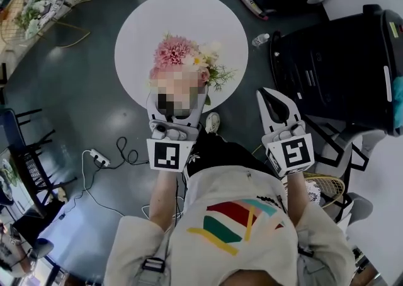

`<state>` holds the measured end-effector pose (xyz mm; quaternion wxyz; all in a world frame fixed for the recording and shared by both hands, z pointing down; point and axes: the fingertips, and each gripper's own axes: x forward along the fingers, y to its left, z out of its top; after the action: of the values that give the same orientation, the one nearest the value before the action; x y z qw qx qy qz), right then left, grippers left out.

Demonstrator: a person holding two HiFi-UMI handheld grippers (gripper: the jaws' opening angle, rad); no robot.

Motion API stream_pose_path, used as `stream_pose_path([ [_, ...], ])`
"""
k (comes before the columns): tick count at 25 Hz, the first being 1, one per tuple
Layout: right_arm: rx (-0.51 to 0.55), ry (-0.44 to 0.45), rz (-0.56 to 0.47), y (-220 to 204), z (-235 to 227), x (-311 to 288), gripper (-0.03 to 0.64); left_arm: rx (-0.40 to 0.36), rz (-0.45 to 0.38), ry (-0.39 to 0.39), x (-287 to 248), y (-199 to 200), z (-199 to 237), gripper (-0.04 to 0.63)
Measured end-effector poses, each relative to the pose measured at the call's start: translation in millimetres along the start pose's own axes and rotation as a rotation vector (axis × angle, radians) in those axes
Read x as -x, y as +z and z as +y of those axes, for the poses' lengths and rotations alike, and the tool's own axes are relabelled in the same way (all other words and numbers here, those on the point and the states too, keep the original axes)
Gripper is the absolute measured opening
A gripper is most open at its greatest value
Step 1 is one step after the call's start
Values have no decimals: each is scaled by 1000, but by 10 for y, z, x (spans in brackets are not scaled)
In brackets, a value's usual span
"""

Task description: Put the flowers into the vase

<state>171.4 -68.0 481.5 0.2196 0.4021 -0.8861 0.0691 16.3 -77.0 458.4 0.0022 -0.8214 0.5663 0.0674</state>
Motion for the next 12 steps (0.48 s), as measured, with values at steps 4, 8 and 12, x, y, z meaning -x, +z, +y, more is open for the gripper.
stream_pose_path([
  [4, -24, 12, -25, 37, 95, 2, 3, 8, 50, -57, 47, -81, -97, 427],
  [8, -16, 40, -51, 121, 199, -28, 3, 17, 82, -61, 143, -124, -163, 448],
  [12, -19, 56, -70, 192, 231, -46, 3, 56, 101, -54, 221, -166, -206, 451],
])
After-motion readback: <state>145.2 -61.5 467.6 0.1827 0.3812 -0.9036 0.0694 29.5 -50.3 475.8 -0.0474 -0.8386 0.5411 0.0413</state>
